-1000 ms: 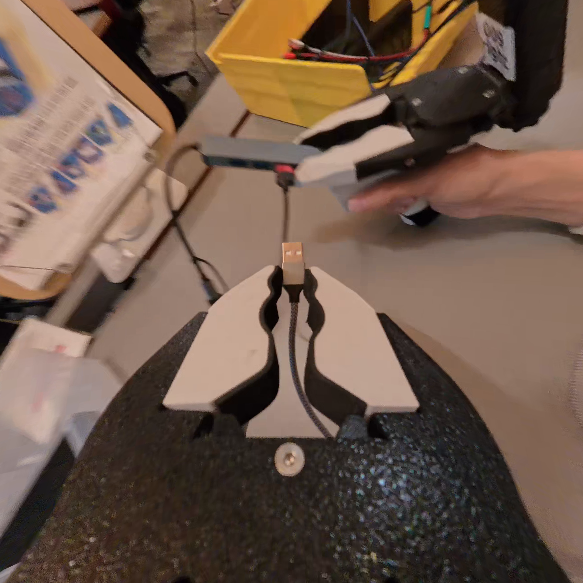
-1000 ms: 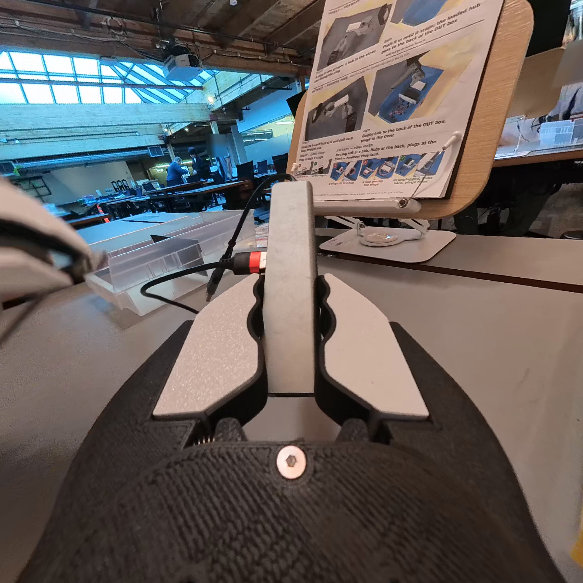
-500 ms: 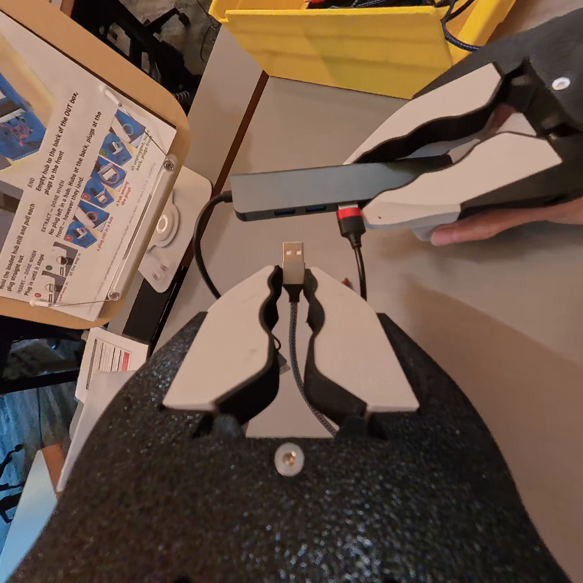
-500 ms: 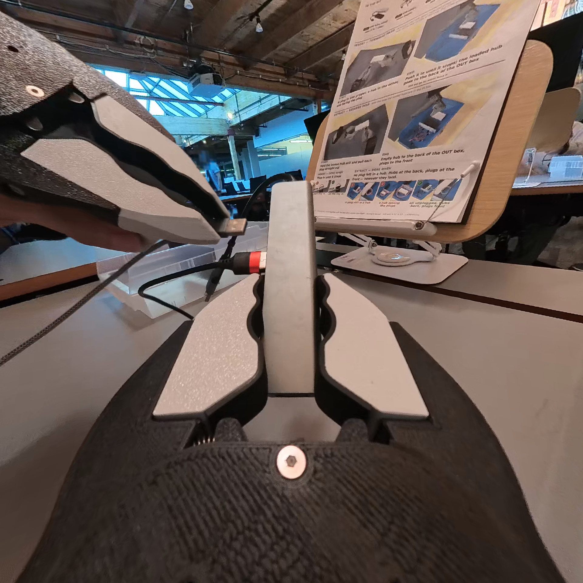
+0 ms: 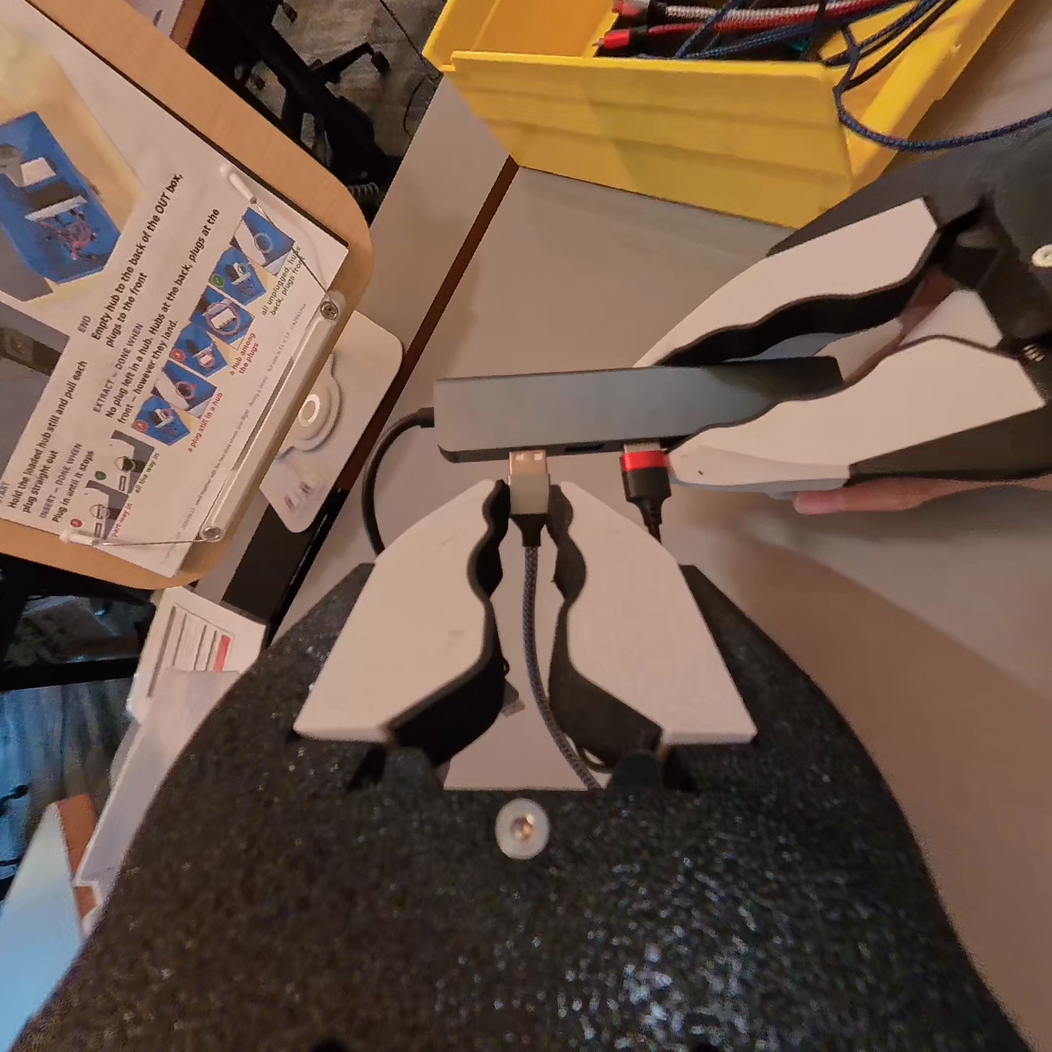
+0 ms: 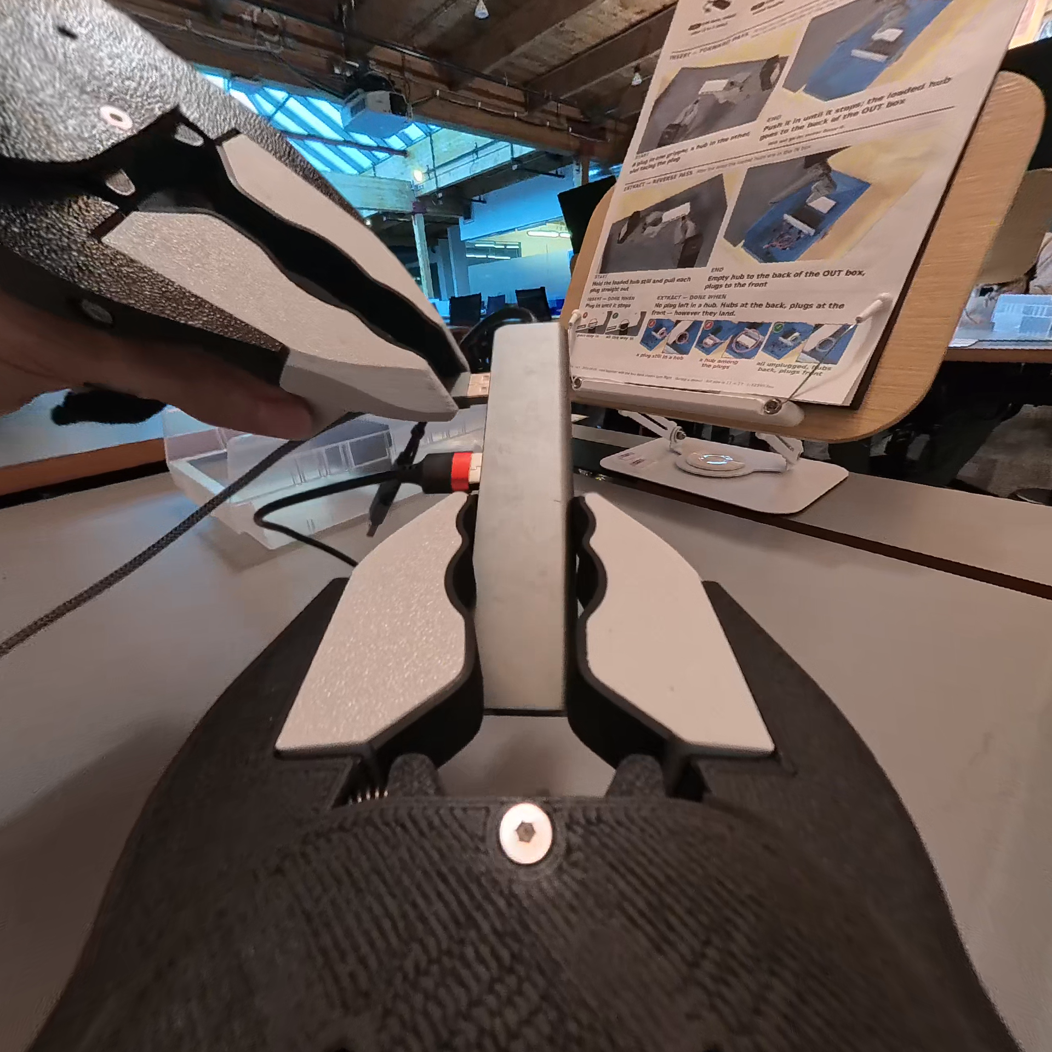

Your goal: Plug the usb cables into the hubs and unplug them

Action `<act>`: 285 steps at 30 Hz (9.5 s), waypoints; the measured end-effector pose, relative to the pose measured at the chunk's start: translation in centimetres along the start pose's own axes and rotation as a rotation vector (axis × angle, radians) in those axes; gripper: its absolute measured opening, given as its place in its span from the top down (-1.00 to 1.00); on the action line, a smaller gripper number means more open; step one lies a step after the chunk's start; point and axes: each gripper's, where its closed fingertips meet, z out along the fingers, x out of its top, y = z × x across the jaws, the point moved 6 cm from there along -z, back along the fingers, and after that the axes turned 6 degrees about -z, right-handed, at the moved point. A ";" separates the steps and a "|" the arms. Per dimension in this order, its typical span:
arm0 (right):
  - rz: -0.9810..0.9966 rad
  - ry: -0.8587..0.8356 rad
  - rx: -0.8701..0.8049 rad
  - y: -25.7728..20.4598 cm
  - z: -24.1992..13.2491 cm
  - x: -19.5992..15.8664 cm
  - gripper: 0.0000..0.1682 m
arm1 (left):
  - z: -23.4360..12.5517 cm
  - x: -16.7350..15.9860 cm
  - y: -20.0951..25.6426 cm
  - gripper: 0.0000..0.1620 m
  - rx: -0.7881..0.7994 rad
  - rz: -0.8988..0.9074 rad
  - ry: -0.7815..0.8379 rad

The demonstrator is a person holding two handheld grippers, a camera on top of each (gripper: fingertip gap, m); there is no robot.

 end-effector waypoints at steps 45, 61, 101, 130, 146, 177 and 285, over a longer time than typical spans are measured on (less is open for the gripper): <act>-0.148 -0.025 -0.070 0.1 -0.1 0.1 0.61 | -2.0 -2.6 2.0 0.76 -0.093 0.066 0.334; -0.059 -0.063 -0.002 -0.3 0.4 -0.7 0.62 | -0.8 -5.6 4.2 0.74 0.022 0.074 0.235; 0.130 0.034 -0.030 1.6 -0.4 -0.3 0.62 | -10.7 -16.6 19.5 0.96 -0.805 0.233 0.139; 0.211 -0.001 0.041 1.4 -0.2 -0.7 0.62 | -12.5 8.9 -7.2 0.96 -0.283 -0.223 0.763; 0.430 -0.008 0.017 1.3 -0.6 2.9 0.62 | -4.2 -1.1 -0.8 0.20 -0.234 -0.179 0.221; -0.296 -0.670 -0.326 26.1 -3.1 20.8 0.61 | -2.7 -14.7 1.0 0.30 0.389 -0.203 0.621; 0.023 -0.492 0.234 -15.7 9.6 4.6 -0.05 | -22.8 -35.8 1.9 0.87 -0.283 -0.568 -0.638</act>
